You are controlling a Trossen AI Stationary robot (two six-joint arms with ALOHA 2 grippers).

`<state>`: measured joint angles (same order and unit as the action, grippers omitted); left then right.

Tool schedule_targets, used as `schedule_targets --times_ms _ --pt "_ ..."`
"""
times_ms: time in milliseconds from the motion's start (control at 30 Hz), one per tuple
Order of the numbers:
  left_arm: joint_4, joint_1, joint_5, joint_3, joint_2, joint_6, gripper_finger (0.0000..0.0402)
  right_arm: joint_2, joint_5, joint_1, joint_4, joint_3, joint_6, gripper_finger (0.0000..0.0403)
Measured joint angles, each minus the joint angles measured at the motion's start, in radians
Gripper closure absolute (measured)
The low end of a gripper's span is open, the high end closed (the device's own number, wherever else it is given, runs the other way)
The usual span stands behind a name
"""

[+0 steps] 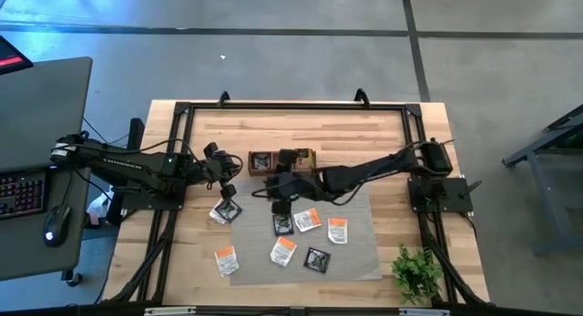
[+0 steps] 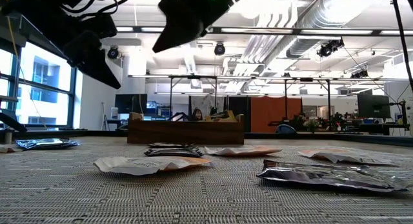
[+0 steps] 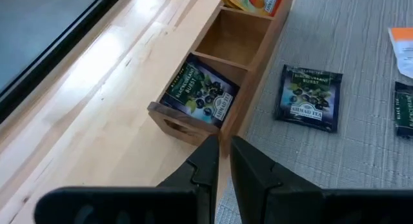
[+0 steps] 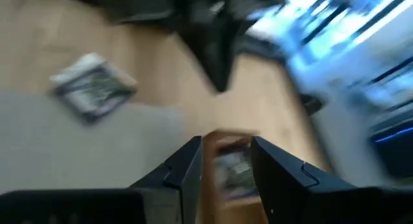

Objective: Pick & Place Tea
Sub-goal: Put the violet tea bag into the left section of the wooden organizer

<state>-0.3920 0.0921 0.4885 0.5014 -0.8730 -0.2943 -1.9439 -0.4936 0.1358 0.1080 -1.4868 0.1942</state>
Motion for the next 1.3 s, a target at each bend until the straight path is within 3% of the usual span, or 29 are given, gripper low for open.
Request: schedule_targets --times_ms 133,333,533,767,1133,1300 --pt "0.000 0.000 0.000 0.000 0.000 -0.001 0.0365 0.002 0.075 0.006 0.084 0.001 -0.138 0.0271" --pt "-0.012 0.000 -0.066 0.000 0.000 -0.014 0.0365 0.002 0.086 0.001 0.102 0.035 -0.221 0.0274" --pt "-0.078 0.000 -0.218 0.000 0.000 -0.071 0.0365 0.002 0.141 -0.012 0.026 0.113 -0.275 0.0273" --pt "-0.178 0.000 -0.257 0.000 0.000 -0.207 0.0360 0.002 0.137 -0.012 -0.080 0.183 -0.257 0.0273" --pt "-0.272 0.000 -0.483 0.000 -0.016 -0.223 0.0251 0.002 0.138 -0.012 -0.098 0.189 -0.216 0.0273" --pt "-0.308 0.000 -0.457 0.000 -0.061 -0.274 0.0232 0.002 0.138 -0.012 -0.093 0.189 -0.215 0.0274"
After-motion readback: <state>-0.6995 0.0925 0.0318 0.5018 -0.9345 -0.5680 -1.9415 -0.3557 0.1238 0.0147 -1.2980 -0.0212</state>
